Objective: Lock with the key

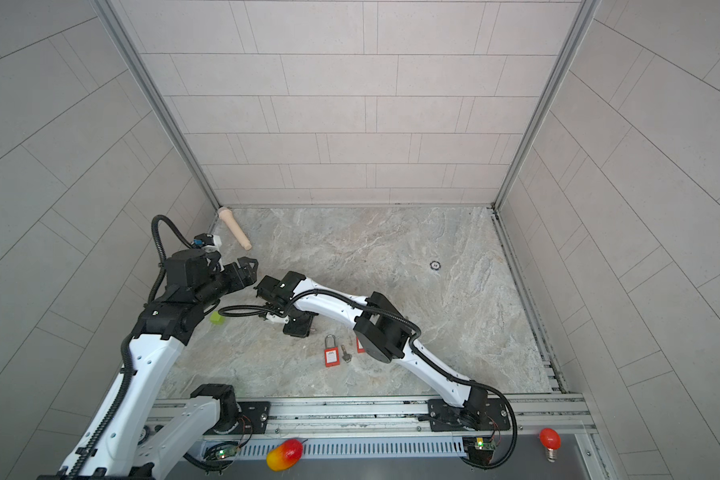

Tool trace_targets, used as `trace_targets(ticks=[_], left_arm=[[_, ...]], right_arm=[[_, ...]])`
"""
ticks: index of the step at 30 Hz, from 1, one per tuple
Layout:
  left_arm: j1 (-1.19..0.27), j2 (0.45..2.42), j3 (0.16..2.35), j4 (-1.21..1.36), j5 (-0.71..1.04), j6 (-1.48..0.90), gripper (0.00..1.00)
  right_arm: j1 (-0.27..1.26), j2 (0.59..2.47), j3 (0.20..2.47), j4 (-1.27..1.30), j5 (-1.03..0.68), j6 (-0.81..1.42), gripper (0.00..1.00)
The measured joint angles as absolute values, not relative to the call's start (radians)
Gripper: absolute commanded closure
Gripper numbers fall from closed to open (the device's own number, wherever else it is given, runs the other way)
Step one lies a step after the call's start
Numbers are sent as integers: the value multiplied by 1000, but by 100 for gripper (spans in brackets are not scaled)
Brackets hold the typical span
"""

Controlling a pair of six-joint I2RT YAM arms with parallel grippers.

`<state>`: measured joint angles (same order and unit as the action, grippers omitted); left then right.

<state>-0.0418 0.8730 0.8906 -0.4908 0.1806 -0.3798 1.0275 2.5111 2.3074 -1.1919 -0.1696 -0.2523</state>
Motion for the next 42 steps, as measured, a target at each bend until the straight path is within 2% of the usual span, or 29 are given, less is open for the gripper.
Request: trace_targets(ticks=[15, 21, 42], left_arm=[[-62, 929, 855, -350, 369, -278, 22], [-91, 988, 837, -313, 492, -222, 25], [-250, 1086, 742, -150, 852, 33, 24]], right_arm=[[783, 1981, 1886, -1102, -247, -384, 84], [779, 1919, 1792, -1063, -263, -438, 84], [778, 1705, 1601, -955, -262, -611, 84]])
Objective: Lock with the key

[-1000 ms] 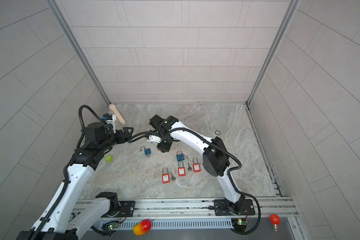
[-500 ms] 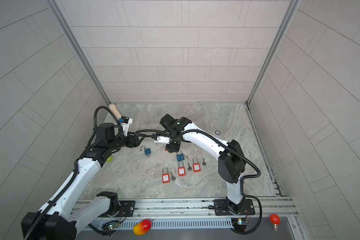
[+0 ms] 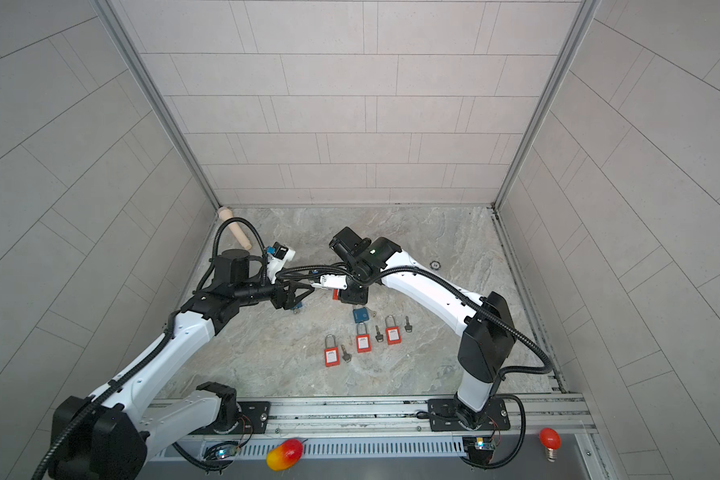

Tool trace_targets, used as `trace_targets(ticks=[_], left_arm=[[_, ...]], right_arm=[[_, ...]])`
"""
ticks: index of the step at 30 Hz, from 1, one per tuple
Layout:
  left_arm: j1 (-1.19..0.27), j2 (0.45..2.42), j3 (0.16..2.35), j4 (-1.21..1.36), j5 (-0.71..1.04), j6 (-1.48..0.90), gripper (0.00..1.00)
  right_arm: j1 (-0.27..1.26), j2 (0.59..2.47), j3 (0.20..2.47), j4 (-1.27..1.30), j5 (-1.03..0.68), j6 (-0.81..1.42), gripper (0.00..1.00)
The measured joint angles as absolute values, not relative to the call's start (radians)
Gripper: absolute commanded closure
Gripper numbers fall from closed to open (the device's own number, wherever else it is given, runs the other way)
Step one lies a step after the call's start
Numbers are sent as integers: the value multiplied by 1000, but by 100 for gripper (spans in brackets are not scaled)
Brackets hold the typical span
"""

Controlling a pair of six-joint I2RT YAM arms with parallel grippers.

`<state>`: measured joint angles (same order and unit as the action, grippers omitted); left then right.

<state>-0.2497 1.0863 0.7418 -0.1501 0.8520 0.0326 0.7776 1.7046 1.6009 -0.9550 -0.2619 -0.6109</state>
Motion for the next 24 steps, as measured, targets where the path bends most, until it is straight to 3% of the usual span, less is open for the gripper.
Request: trace_targets(ticks=[9, 24], left_arm=[[-323, 1173, 757, -118, 902, 35, 26], [-350, 1189, 817, -136, 868, 51, 59]], right_arm=[[796, 1660, 1539, -908, -195, -685, 85], [812, 1570, 1471, -834, -128, -765, 85]])
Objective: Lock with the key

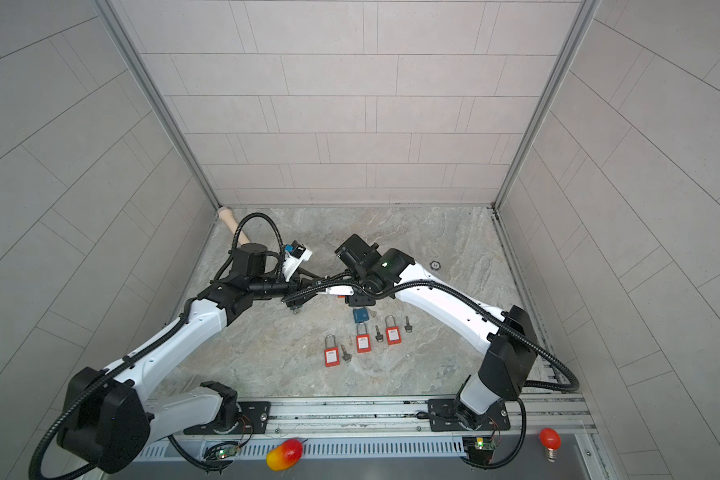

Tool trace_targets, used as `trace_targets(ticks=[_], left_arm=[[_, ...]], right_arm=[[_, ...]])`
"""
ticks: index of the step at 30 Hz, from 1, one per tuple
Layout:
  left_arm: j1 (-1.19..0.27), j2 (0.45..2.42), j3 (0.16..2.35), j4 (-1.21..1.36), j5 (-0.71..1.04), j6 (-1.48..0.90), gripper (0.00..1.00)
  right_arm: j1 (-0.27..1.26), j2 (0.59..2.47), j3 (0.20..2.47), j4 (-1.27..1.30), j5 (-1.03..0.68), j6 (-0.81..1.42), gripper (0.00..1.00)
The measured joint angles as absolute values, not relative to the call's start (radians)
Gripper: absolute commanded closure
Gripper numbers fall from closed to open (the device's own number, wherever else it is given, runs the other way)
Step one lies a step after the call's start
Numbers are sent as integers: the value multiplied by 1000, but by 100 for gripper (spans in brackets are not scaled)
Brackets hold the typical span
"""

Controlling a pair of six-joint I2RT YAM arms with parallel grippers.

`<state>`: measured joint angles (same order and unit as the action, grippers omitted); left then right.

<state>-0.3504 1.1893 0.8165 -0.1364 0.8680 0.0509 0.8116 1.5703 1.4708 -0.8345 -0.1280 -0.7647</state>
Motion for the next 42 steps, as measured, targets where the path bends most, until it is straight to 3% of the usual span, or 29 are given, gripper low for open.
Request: trace_targets(ticks=[6, 12, 25, 28, 34, 42], left_arm=[[-358, 1190, 833, -155, 878, 60, 67], [-364, 1201, 849, -188, 900, 67, 82], [-367, 1201, 862, -218, 939, 81, 90], [-368, 1201, 863, -221, 951, 84, 100], [-374, 1201, 881, -222, 967, 98, 100], [-385, 1201, 887, -207, 976, 105, 100]], right_arm=[[818, 1569, 1471, -834, -114, -779, 85], [831, 1569, 1471, -836, -89, -786, 85], [858, 1556, 1471, -838, -24, -805, 84], [858, 1552, 1471, -838, -16, -812, 78], [858, 1531, 1471, -841, -10, -827, 71], [853, 1497, 1469, -854, -27, -805, 47]])
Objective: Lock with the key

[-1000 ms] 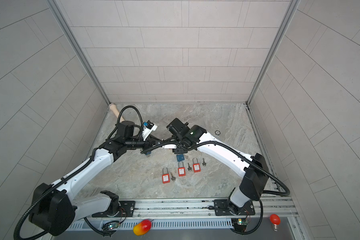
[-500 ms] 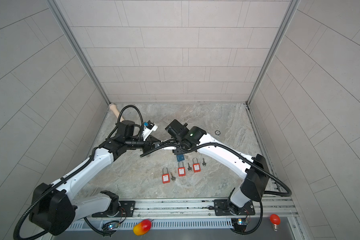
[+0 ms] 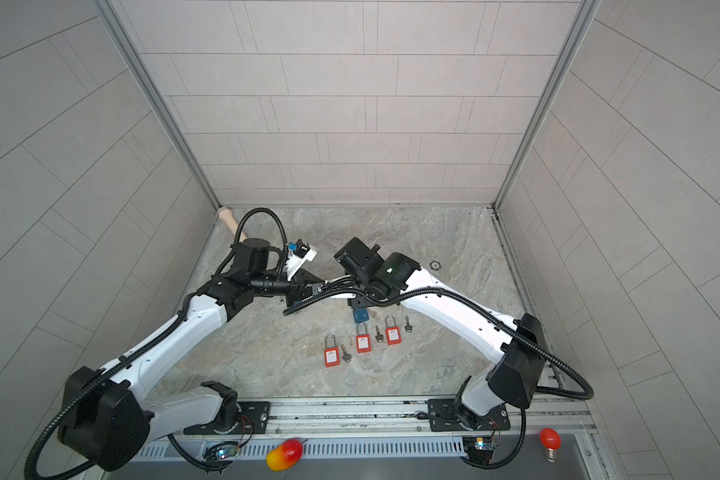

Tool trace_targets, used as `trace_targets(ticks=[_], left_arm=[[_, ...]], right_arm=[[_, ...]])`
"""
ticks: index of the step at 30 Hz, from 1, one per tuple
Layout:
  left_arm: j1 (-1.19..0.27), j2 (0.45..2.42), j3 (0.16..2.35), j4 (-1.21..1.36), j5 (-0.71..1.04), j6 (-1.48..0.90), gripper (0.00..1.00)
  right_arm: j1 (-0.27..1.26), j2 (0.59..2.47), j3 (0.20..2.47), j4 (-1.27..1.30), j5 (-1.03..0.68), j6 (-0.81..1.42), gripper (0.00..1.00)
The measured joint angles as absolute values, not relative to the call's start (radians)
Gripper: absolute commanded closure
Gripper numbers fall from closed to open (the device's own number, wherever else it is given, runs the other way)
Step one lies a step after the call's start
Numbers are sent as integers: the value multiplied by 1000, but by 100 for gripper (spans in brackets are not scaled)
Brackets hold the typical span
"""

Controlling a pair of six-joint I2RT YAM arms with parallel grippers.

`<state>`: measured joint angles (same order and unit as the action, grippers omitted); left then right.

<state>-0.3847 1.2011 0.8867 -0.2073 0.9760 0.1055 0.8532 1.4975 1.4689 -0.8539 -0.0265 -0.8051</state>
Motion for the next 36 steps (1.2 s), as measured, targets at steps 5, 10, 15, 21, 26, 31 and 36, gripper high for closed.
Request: trace_targets(ticks=[5, 10, 15, 21, 26, 31, 36], left_arm=[[-396, 1200, 887, -173, 976, 106, 100], [-428, 1196, 886, -125, 984, 114, 100], [-461, 1175, 868, -49, 991, 129, 100], [-481, 1142, 829, 38, 1004, 133, 100], [-501, 1135, 815, 80, 1019, 136, 100], [-514, 1135, 814, 94, 1029, 148, 100], [-519, 1135, 813, 100, 1031, 158, 100]], right_arm=[[820, 1392, 1451, -889, -88, -773, 41], [739, 1370, 1499, -973, -169, -731, 41], [691, 1395, 1514, -1022, -242, -703, 43], [657, 1402, 1514, -1044, -339, -683, 45], [651, 1402, 1501, -1044, -376, -675, 49], [645, 1402, 1493, -1044, -432, -668, 58], [638, 1402, 1487, -1046, -476, -665, 69]])
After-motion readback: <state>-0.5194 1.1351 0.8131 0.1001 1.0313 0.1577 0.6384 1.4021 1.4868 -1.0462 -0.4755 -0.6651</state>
